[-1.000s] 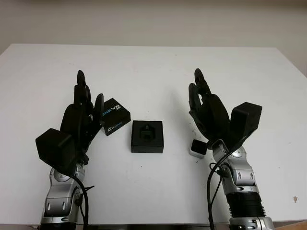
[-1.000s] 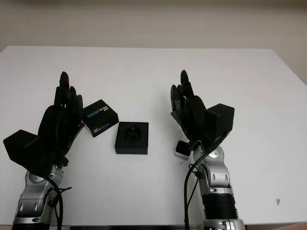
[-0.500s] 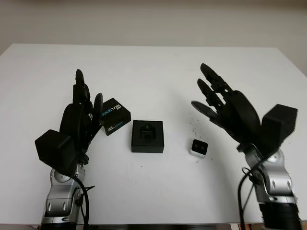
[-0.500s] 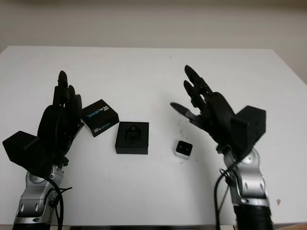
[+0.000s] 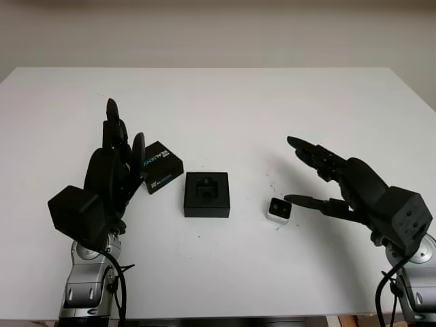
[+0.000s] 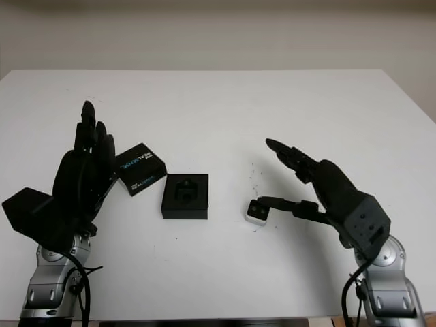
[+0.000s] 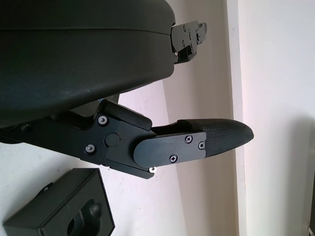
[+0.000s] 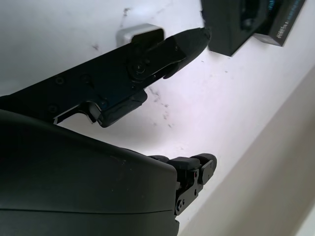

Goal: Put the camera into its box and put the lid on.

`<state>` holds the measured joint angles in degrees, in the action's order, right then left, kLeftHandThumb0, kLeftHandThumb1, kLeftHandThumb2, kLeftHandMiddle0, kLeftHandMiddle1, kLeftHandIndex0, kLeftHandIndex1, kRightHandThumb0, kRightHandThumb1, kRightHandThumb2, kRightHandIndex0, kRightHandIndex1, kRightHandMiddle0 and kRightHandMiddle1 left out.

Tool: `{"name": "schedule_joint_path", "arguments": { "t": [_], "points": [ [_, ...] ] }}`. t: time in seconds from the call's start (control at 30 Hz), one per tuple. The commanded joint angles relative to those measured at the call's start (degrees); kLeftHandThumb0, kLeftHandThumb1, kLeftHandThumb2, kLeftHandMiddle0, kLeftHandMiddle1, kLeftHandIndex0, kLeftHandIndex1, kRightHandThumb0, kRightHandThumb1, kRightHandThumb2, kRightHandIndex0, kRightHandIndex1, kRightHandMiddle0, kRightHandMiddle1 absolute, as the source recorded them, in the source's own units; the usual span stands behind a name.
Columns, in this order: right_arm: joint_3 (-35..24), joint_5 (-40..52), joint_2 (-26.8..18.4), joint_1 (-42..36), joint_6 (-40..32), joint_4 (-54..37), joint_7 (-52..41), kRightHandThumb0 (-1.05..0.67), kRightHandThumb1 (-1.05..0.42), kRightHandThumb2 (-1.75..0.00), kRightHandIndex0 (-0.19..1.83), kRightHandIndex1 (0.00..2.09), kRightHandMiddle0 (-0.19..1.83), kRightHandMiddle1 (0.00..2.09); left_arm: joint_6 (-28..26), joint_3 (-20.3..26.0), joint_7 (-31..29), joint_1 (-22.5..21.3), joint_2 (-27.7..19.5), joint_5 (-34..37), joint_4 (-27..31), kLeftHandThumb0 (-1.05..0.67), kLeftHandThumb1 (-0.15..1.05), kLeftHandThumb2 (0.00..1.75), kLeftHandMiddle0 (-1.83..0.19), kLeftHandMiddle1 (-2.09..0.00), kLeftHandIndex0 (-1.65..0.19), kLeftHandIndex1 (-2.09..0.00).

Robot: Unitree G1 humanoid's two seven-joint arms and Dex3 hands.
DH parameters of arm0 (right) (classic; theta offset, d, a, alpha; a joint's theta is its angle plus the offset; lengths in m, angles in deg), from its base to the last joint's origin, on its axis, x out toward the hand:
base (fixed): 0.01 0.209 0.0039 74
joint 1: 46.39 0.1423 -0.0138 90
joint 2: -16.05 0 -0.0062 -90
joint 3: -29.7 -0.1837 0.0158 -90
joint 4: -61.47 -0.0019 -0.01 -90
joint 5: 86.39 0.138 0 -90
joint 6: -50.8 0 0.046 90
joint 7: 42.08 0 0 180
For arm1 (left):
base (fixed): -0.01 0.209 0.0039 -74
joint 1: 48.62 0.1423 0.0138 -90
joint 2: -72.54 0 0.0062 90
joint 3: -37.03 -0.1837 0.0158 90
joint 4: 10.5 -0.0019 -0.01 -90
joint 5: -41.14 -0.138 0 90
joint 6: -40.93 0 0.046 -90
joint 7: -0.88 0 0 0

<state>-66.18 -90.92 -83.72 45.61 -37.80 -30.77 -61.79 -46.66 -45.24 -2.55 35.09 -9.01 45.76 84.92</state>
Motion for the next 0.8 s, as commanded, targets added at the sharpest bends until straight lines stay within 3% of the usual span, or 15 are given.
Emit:
{"name": "schedule_joint_path", "arguments": {
  "t": [0.0, 0.37, 0.77],
  "points": [
    [1.32, -1.49, -0.08, -0.66, 1.21, 1.21, 0.65, -0.67, -0.84, -0.06, 0.21, 0.06, 0.28, 0.09, 0.04, 0.31, -0.26, -0.61, -0.27, 0.34, -0.35, -0.75, 1.05, 0.55, 0.19, 0.00, 0.19, 0.00],
    [6.55, -6.41, 1.66, -0.38, 8.55, 10.64, 4.67, -0.63, -0.84, -0.05, 0.15, 0.04, 0.37, 0.12, -0.11, 0.89, -1.26, -0.89, -1.69, 0.68, -1.10, -0.75, 1.05, 0.55, 0.19, 0.00, 0.19, 0.00],
    [7.86, -7.38, 1.52, 0.03, 11.22, 15.16, 6.01, -0.63, -0.84, -0.05, 0.14, 0.05, 0.42, 0.15, 0.39, 1.70, -2.22, -1.21, -2.10, 1.41, -1.85, -0.74, 1.05, 0.55, 0.19, 0.00, 0.19, 0.00]
  ]
}}
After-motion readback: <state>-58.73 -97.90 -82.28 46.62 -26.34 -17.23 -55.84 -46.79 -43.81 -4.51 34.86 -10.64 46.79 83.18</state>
